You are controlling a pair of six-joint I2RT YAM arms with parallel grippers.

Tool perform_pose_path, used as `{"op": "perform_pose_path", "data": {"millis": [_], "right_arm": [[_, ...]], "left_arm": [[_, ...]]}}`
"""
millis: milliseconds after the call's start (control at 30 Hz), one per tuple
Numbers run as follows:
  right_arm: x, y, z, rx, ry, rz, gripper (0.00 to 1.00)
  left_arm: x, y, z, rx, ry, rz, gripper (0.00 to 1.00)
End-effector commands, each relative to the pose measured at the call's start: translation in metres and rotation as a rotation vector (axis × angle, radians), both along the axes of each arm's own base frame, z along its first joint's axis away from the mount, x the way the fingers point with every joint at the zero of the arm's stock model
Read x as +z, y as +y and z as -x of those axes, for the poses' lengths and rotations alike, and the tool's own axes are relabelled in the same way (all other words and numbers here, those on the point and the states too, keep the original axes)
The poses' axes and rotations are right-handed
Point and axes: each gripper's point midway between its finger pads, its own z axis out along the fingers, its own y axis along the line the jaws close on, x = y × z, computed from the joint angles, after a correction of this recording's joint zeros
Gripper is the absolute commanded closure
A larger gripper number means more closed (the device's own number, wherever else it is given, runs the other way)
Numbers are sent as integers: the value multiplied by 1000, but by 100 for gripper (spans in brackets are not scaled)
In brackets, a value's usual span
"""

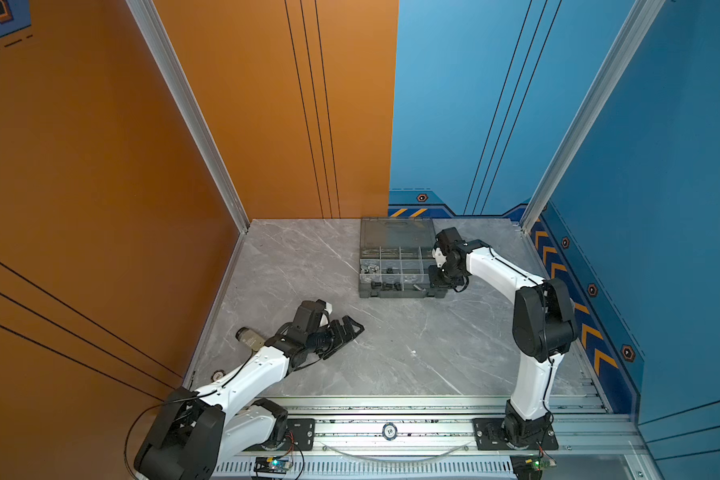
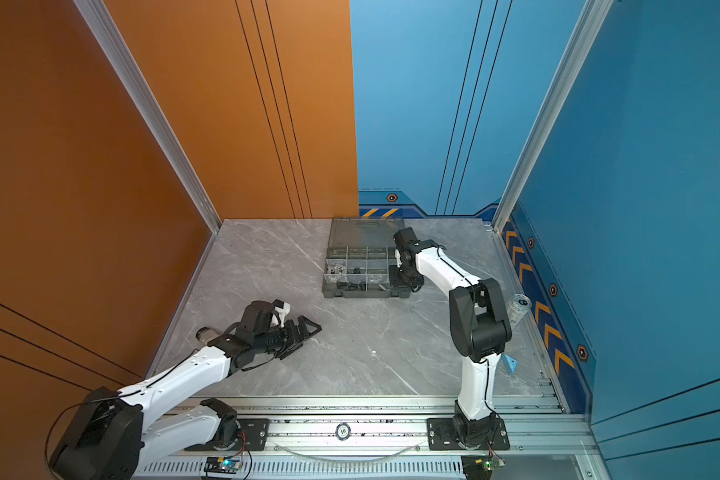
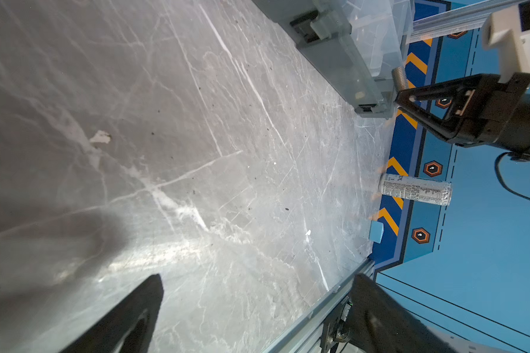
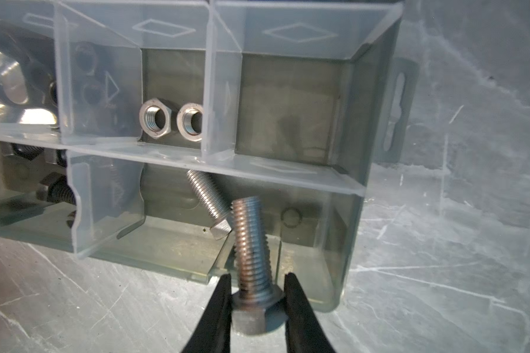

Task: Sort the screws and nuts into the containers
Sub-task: 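Lift and carry the silver bolt with the right gripper over the organizer, then open the right gripper to drop the bolt beside the other silver bolt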

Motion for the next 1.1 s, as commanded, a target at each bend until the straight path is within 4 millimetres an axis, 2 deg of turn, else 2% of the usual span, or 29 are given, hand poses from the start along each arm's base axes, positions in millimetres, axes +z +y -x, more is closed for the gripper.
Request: {"op": "perform_pose_path", "data": {"millis": [0,400,500,600,733,900,1067], "right_arm": [[4,-7,-5,-2,-6,27,85],[-2,-13,-9,-22,6,35,76],[-2,-13,-11,-27,5,29,71],[0,-13,-13,-29,3,28,59],[5,-13,-15,-37,0,21,49],[16,-13,-11,-21,-17,4,47],[28,-20,-3,52,-74,34,46]], "left_arm": [[3,2,1,-5,-3,-4,2],[1,3,1,-5,1,-6,2],[1,3,1,-4,0,-4,2],[2,3,1,-4,-1,-3,2],[4,3,1,-4,-5,-1,2],[9,4,-1,-7,-14,-10,2],[24,9,-7,-14,-35,-39,2]]}}
